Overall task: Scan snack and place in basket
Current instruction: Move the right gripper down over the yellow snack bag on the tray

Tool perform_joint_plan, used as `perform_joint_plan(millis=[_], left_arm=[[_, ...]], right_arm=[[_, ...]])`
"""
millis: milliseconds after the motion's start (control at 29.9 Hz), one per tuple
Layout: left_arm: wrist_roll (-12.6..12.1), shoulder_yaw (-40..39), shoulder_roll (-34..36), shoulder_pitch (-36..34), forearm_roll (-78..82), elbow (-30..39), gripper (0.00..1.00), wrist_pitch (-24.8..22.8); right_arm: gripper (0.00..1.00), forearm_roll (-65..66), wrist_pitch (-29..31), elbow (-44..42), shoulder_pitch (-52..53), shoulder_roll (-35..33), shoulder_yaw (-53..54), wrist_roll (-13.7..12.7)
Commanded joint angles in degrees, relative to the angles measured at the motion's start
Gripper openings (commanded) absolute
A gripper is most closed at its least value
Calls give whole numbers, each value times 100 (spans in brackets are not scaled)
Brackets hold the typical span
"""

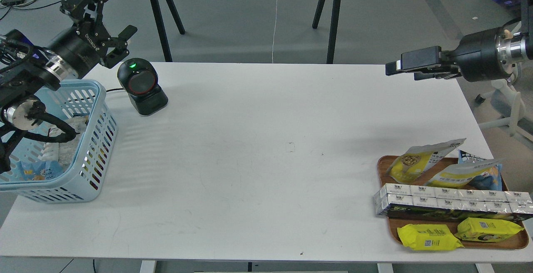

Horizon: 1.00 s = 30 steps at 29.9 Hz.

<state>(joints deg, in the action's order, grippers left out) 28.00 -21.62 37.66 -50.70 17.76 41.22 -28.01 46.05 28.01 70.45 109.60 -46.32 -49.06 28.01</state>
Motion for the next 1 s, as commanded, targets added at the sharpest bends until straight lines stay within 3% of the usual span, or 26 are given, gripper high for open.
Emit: perform_joint_plan(millis=[0, 434, 701, 969], left_arm=[[0, 0, -4, 17, -1, 0, 100, 1], [0, 8, -13, 25, -1, -79, 100, 1], [0, 8, -13, 26, -1, -88, 100, 1], [0, 8, -22, 34, -1, -88, 100, 1]], right_arm=[[99, 1061, -1, 171, 290, 44, -139, -1], [99, 5245, -1, 1216, 695, -193, -122, -1], [99, 6248, -1, 2051, 695, -632, -104, -1], [99, 6750, -1, 2008, 273, -651, 1, -1]])
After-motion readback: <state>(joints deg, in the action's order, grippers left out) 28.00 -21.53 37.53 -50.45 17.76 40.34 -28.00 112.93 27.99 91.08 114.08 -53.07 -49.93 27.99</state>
